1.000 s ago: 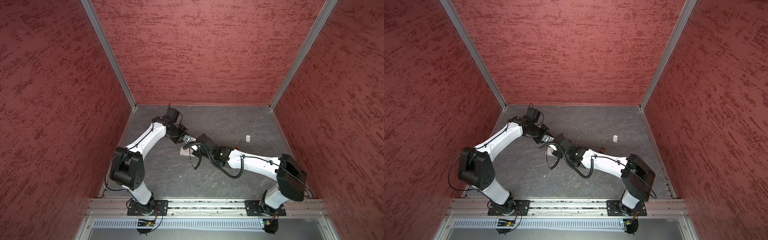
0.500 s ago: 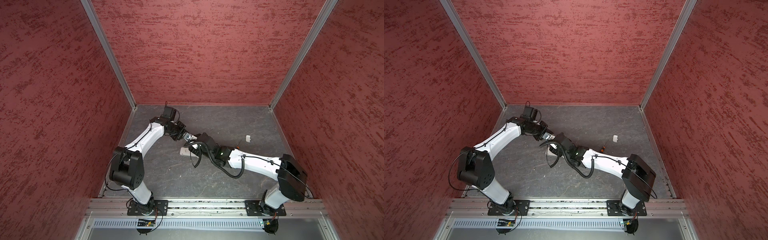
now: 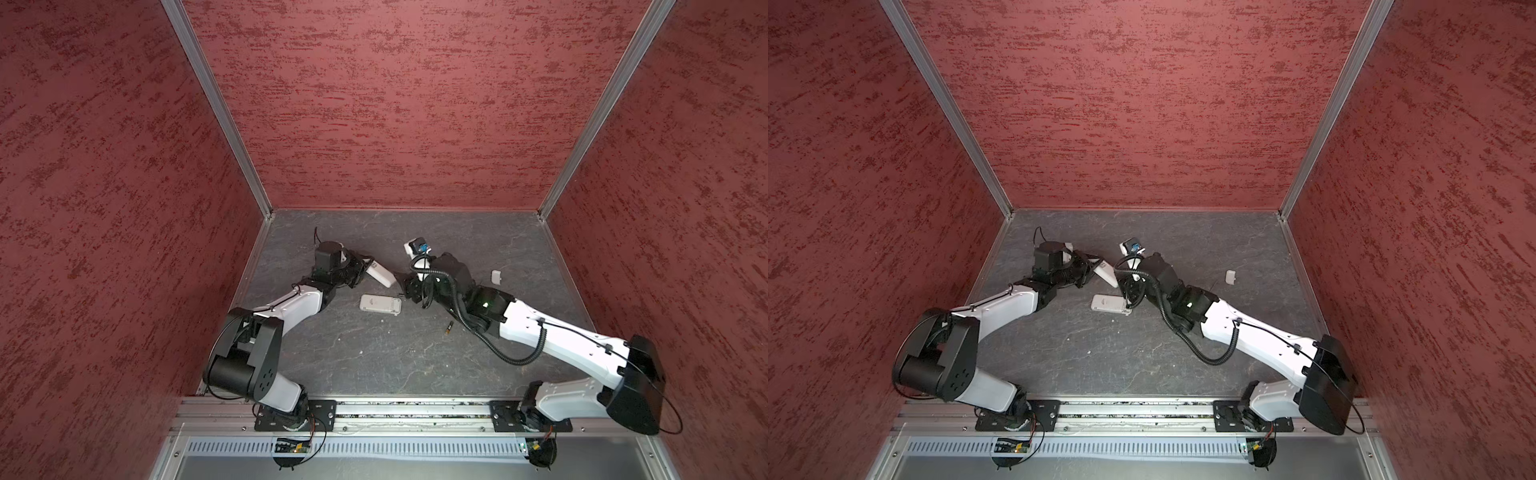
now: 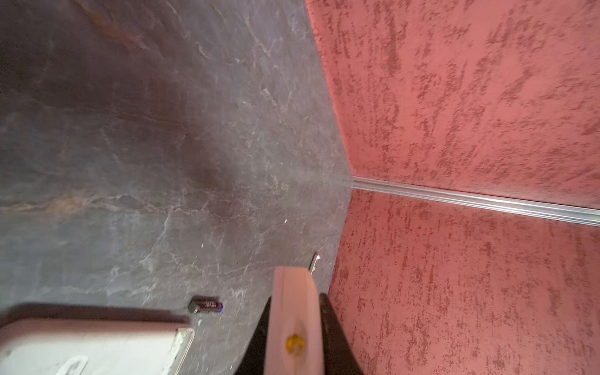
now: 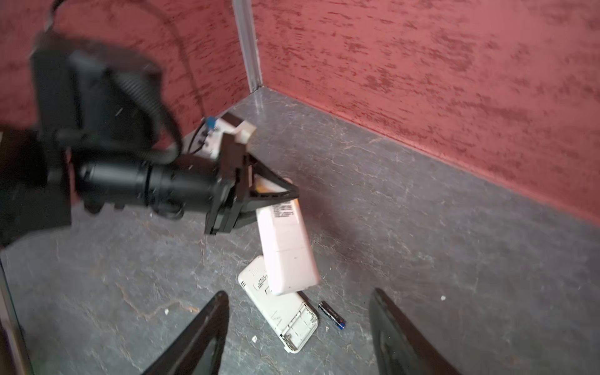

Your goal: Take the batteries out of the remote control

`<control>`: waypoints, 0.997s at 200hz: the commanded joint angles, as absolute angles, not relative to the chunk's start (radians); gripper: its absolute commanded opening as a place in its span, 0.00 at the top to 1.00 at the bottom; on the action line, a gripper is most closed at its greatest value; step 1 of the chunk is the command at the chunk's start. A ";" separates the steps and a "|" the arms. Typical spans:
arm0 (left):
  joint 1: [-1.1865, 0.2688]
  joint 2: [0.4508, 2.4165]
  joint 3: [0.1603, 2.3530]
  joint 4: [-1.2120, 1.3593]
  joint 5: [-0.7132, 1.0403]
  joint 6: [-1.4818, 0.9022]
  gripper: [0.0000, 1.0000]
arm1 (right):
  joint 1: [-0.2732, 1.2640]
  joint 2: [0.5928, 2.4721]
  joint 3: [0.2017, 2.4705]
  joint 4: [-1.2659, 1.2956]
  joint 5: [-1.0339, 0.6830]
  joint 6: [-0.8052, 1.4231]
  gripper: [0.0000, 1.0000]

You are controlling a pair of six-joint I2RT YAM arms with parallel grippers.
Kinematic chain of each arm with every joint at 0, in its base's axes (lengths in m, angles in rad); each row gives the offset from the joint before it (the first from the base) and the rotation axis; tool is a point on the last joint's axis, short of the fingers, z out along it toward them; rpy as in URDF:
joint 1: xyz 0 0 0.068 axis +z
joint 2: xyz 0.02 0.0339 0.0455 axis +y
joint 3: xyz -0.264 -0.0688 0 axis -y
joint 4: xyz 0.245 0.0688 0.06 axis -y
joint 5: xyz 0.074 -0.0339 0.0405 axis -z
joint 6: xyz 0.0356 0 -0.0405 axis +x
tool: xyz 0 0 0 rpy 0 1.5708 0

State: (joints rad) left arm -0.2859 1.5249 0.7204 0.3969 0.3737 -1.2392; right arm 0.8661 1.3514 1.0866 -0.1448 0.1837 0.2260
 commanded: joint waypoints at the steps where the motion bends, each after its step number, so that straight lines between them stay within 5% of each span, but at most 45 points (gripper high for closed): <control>1: -0.324 1.568 0.649 0.936 0.270 -1.309 1.00 | 0.770 1.376 1.078 -0.129 -0.002 0.598 0.33; 84: -0.366 1.682 0.553 1.352 0.161 -1.334 1.00 | 0.638 1.490 1.045 0.056 -0.247 0.870 0.33; 199: -0.377 1.726 0.553 1.412 0.173 -1.363 1.00 | 0.640 1.611 1.093 0.154 -0.330 0.900 0.37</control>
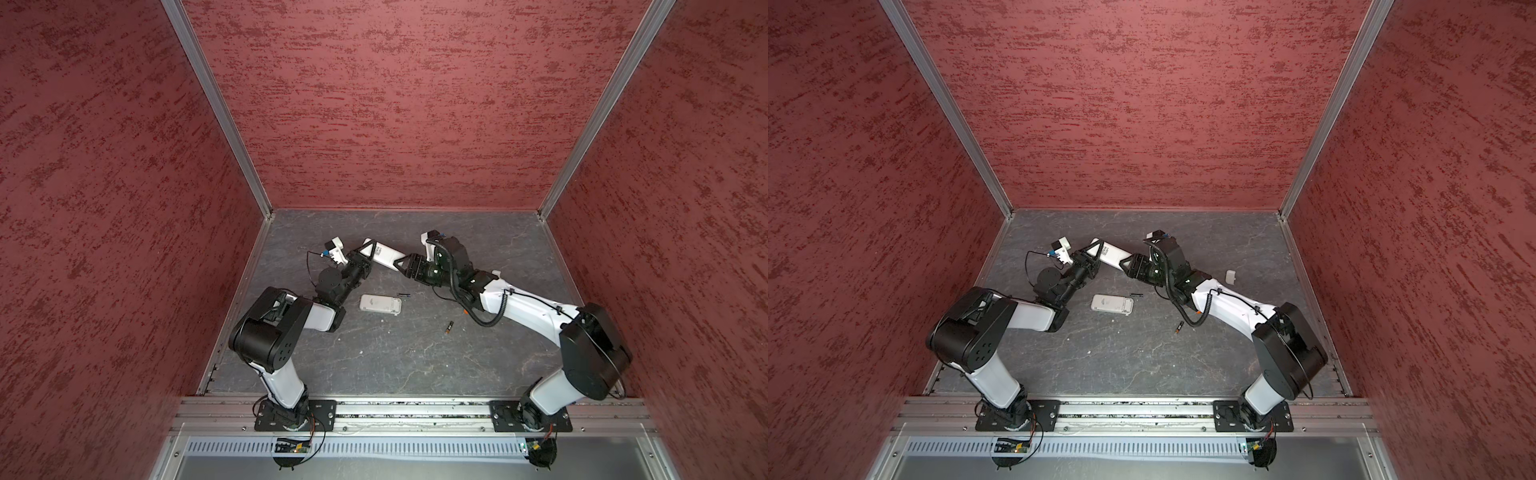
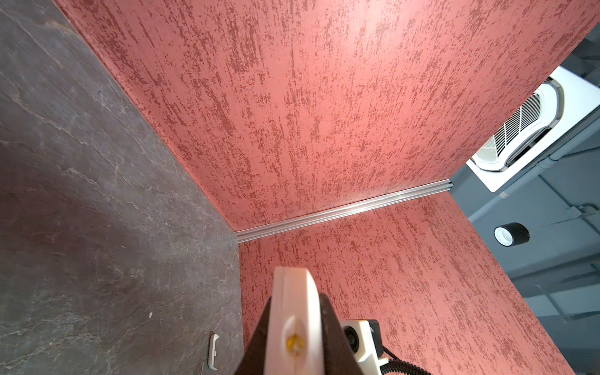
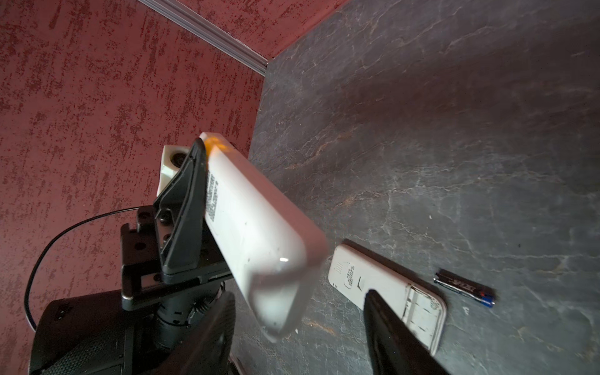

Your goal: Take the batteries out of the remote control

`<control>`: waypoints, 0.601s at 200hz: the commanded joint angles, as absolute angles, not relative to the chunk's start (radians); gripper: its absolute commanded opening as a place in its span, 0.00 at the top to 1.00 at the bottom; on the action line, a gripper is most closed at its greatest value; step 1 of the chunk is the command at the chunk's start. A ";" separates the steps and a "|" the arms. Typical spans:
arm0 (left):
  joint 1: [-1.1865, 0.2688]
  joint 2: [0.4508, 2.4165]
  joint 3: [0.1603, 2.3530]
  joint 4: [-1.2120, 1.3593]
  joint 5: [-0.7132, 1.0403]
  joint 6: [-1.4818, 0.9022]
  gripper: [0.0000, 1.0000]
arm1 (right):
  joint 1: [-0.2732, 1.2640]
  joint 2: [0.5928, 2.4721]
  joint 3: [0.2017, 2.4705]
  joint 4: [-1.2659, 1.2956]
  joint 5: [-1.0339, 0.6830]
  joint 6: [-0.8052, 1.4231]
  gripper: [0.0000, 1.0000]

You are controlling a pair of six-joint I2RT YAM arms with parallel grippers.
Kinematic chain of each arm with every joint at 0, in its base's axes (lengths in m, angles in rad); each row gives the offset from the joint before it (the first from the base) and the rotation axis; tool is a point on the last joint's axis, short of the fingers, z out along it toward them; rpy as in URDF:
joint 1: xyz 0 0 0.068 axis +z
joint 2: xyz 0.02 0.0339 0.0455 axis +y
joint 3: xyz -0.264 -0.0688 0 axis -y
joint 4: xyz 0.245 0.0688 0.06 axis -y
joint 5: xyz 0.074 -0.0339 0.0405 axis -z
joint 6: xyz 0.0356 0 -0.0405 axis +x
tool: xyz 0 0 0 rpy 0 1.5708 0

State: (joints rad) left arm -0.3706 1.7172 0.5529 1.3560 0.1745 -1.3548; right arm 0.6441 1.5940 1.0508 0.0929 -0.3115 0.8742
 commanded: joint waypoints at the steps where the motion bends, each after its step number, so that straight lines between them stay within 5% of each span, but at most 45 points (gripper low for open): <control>1: -0.377 1.726 0.553 1.412 0.172 -1.364 1.00 | 0.640 1.612 1.094 0.155 -0.331 0.900 0.37; 81: -0.379 1.729 0.554 1.413 0.175 -1.377 1.00 | 0.638 1.665 1.151 0.165 -0.328 0.894 0.44; 120: -0.377 1.728 0.559 1.412 0.178 -1.381 1.00 | 0.638 1.676 1.159 0.160 -0.328 0.896 0.57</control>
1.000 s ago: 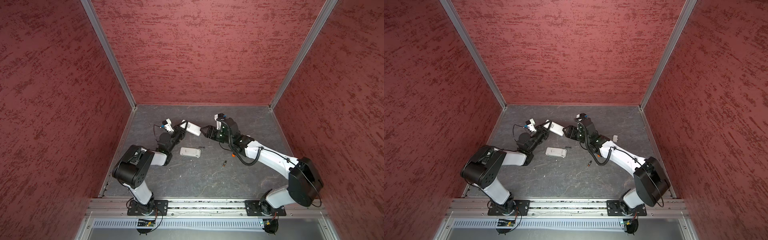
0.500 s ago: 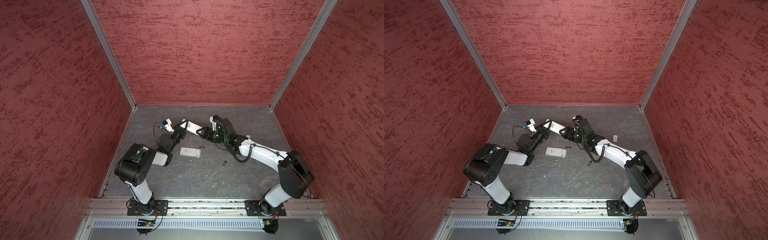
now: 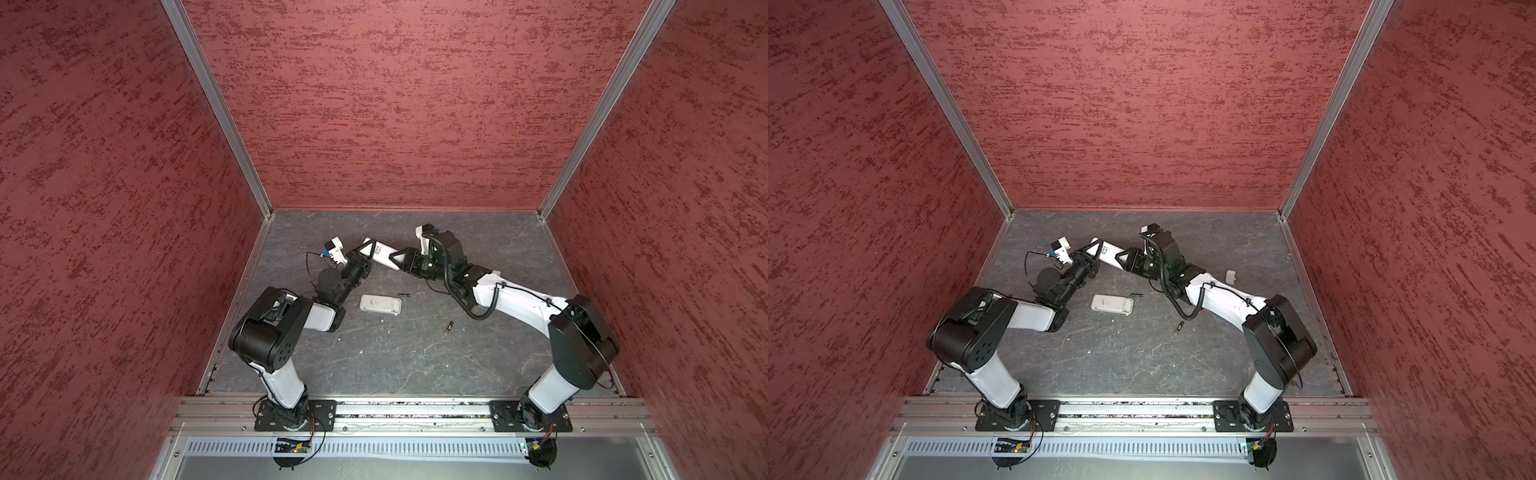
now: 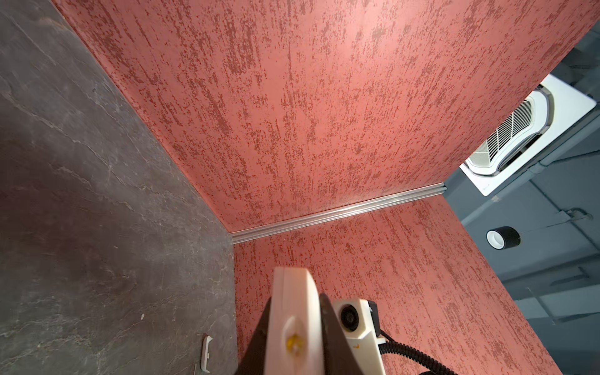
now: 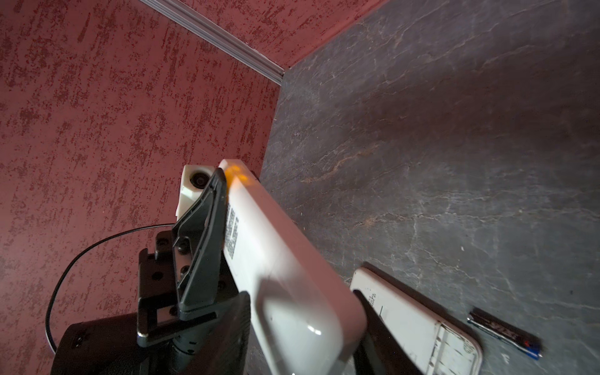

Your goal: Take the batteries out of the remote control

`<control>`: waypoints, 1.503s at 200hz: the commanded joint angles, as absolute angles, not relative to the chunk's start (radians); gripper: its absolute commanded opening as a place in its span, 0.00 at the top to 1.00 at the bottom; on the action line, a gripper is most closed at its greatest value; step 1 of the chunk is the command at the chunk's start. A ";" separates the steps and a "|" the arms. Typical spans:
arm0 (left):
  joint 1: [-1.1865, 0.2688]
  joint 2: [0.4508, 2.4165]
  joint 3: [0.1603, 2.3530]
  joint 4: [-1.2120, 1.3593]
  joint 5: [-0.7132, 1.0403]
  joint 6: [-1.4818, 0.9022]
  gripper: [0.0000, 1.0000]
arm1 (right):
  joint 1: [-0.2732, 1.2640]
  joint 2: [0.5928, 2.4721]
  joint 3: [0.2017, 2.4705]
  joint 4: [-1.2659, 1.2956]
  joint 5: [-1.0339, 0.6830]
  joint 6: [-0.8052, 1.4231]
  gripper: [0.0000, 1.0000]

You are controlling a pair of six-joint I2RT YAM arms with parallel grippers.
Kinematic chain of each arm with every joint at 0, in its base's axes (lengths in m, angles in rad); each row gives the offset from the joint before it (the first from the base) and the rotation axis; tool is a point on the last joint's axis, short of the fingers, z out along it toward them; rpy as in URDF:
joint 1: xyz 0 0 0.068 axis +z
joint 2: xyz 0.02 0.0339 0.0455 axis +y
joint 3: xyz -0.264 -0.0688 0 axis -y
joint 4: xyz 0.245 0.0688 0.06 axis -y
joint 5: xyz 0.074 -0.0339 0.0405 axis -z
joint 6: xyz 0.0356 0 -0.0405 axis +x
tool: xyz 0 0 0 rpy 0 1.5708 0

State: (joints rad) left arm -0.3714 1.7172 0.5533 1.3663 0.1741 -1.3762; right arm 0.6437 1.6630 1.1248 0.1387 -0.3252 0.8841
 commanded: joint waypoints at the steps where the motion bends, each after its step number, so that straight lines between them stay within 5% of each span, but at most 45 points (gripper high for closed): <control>1: -0.377 1.728 0.559 1.413 0.178 -1.382 1.00 | 0.639 1.676 1.159 0.159 -0.328 0.895 0.57; 183: -0.347 1.695 0.556 1.415 0.203 -1.434 1.00 | 0.620 1.647 1.072 0.156 -0.319 0.895 0.60; 246: -0.349 1.694 0.563 1.414 0.207 -1.433 1.00 | 0.617 1.653 1.091 0.161 -0.328 0.906 0.46; 300: -0.373 1.688 0.576 1.415 0.191 -1.383 1.00 | 0.617 1.682 1.138 0.201 -0.331 0.976 0.50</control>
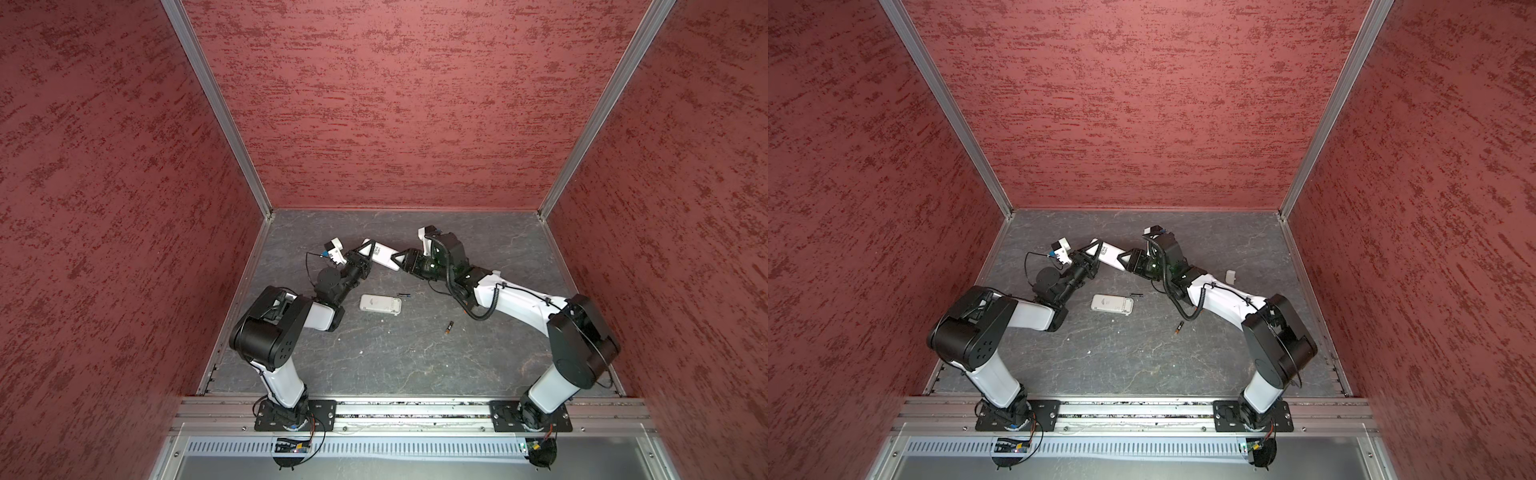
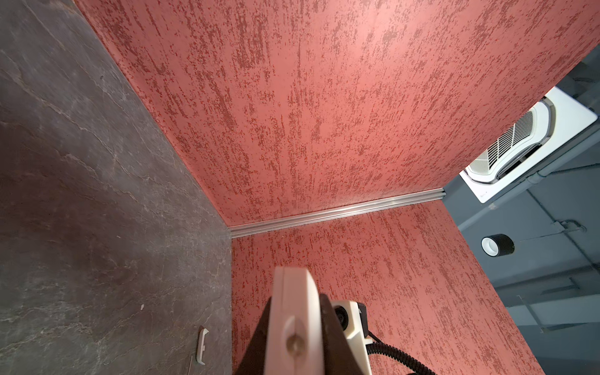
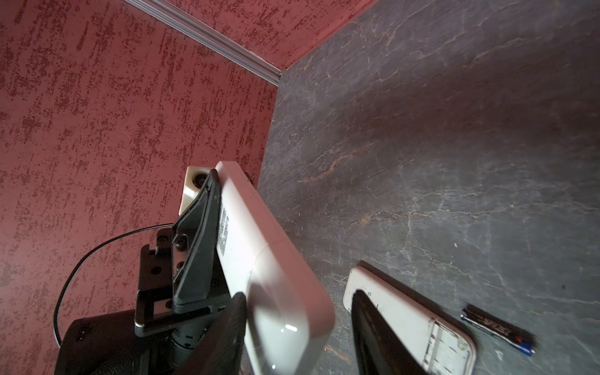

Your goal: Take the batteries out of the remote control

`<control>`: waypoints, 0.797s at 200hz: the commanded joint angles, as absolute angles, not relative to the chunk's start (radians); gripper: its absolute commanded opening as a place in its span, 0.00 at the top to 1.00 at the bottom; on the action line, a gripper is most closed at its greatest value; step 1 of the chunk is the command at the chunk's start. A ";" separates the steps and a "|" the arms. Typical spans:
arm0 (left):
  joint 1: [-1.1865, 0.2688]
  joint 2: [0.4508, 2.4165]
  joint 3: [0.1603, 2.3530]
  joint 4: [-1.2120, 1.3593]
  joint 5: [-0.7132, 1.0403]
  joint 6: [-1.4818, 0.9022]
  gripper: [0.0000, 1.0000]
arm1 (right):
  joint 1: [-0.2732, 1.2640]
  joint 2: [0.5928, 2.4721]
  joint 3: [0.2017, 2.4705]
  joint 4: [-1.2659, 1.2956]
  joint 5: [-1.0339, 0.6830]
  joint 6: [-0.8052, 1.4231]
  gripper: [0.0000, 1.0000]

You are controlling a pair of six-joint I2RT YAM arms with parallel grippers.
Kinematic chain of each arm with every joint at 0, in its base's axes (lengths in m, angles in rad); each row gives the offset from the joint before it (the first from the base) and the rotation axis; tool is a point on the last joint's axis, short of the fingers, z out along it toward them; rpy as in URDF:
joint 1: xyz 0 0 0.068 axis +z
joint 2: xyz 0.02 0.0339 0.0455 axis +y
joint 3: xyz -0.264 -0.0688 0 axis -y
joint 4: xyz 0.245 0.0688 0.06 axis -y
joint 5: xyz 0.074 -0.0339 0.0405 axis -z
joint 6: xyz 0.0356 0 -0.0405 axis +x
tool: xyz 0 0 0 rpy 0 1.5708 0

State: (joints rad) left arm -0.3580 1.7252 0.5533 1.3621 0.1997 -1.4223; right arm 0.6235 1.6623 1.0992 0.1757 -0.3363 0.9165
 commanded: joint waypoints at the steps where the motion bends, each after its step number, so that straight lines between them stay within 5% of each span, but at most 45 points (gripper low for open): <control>1: -0.374 1.687 0.575 1.415 0.190 -1.382 1.00 | 0.617 1.682 1.138 0.202 -0.331 0.978 0.50; 38: -0.397 1.685 0.588 1.414 0.164 -1.334 1.00 | 0.623 1.669 1.142 0.174 -0.288 1.004 0.57; 159: -0.397 1.674 0.582 1.415 0.135 -1.297 1.00 | 0.650 1.626 1.062 0.186 -0.256 1.042 0.52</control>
